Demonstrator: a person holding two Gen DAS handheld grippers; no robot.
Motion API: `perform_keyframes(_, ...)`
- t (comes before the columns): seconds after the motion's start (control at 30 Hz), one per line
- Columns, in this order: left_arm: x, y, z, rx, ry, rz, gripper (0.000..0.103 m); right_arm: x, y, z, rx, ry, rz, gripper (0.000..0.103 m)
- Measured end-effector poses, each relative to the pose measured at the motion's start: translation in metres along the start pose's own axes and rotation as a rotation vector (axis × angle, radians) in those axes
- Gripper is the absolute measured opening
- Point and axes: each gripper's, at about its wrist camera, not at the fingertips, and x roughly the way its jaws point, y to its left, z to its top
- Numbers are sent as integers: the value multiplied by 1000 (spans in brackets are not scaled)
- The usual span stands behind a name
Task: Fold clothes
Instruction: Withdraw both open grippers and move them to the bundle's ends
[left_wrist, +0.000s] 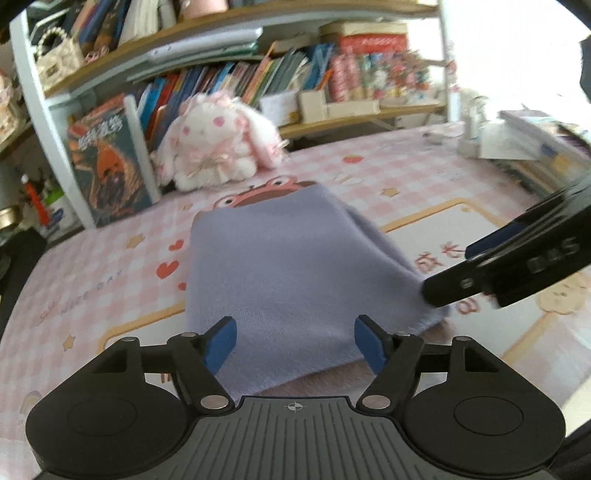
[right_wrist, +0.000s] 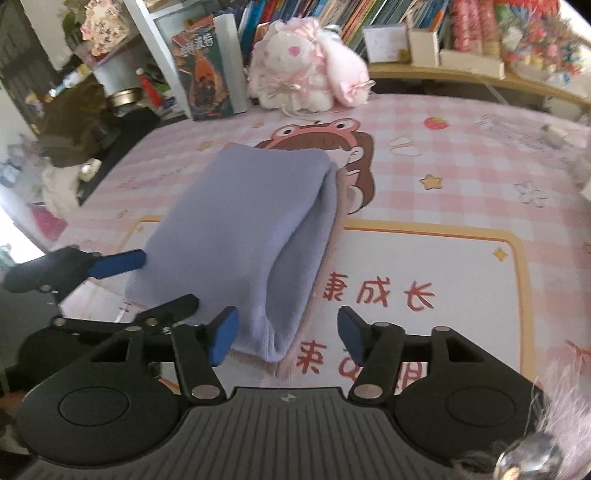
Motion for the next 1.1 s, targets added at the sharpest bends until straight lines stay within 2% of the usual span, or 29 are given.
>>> perform_keyframes(0.03,-4,0,-1,16,-10,-8,73,-1,4,-3,8,-2,-22,72)
perform_keyframes(0.17,-12,3,-7,65,3,-31,76,-2,16,-14,61,8,-90,75)
perform_keyframes(0.33,-11,19,-22,47,67,-75,76,-2,37,-30,87,19,-155,79)
perform_keyframes(0.5,-15,38,-40,17,100,-122,78,0,59,-47,113,30,-196,81)
perform_keyframes(0.57,-17,43,-47,18,104,-133,83,2,66,-53,130,39,-211,81)
perform_keyframes(0.73,-20,52,-60,22,111,-153,84,5,81,-64,160,57,-248,81)
perform_keyframes(0.93,-17,69,-68,-32,141,-171,84,10,96,-66,152,73,-272,82)
perform_keyframes(1.1,-13,87,-70,-136,177,-237,84,14,101,-63,143,89,-285,82)
